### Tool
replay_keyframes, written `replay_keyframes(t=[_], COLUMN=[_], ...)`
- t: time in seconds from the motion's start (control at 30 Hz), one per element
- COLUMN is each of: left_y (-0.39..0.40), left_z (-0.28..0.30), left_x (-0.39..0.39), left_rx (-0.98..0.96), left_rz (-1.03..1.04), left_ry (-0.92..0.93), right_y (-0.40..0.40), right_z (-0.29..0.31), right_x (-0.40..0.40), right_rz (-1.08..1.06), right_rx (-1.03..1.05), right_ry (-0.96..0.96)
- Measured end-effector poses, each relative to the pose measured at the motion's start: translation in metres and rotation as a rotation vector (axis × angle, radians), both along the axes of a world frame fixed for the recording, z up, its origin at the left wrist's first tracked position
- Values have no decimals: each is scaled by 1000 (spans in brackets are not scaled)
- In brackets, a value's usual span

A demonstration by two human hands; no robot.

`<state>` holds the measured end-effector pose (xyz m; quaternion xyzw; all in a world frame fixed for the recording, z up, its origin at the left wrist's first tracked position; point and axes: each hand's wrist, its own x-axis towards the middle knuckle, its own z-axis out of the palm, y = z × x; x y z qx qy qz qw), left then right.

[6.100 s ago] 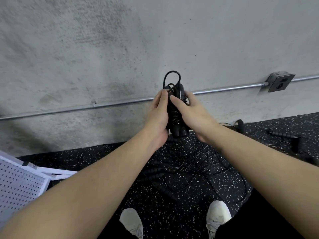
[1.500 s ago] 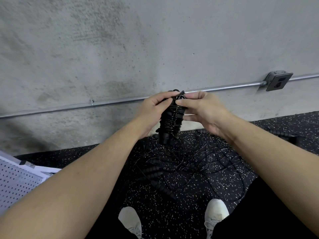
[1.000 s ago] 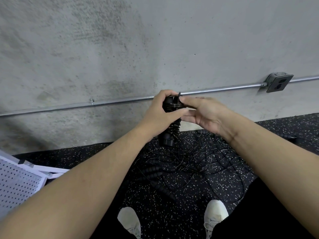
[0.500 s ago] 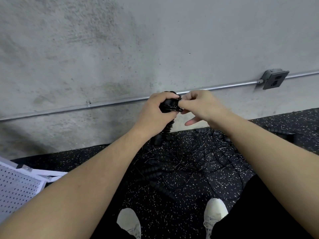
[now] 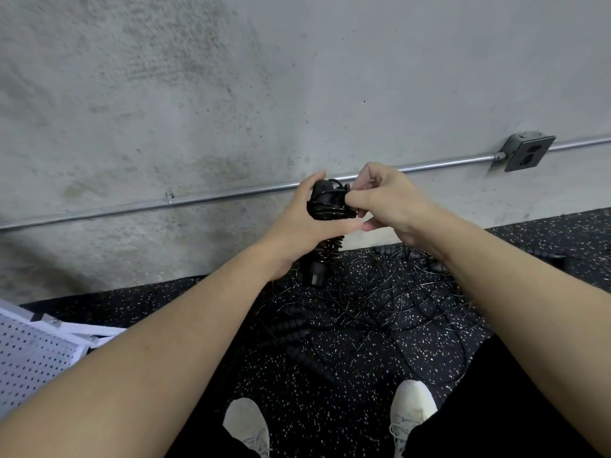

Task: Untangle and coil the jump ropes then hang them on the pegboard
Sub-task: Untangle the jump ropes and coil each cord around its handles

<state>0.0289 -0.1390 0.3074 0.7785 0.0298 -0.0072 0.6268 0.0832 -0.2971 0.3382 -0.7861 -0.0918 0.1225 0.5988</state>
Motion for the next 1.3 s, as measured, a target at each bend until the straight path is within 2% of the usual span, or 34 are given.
replay_keyframes(t=[0.1, 0.13, 0.23, 0.37, 0.43, 0.53, 0.63, 0.77, 0.87, 1.07, 1.23, 1.3], left_y=[-4, -5, 3, 9, 6, 3, 2, 5, 7, 4, 6, 4], left_z=[0, 2, 3, 9, 10, 11, 10, 15, 13, 12, 16, 17], left_x=[-3, -3, 2, 8, 9, 6, 4, 3, 1, -6, -7, -5], left_rx=[-298, -322, -203, 55, 108, 66, -19, -93, -8, 67, 48, 4], left_rz=[70, 82, 79, 122, 158, 164, 144, 128, 111, 22, -108, -88], left_ry=[147, 167, 104, -37, -60, -21, -7, -6, -6, 13, 64, 45], right_y=[0, 0, 0, -1, 0, 2, -1, -4, -1, -14, -22, -21], right_z=[-1, -1, 2, 8, 9, 6, 4, 2, 1, 2, 6, 4], right_x=[-1, -1, 0, 2, 2, 0, -2, -5, -4, 0, -1, -1], right_rz=[52, 73, 100, 99, 104, 110, 159, 245, 215, 279, 318, 281], right_rx=[10, 4, 14, 25, 28, 54, -91, -347, -425, -310, -331, -277], right_ry=[-17, -30, -58, -108, -107, -9, 32, -111, -267, 28, 67, 48])
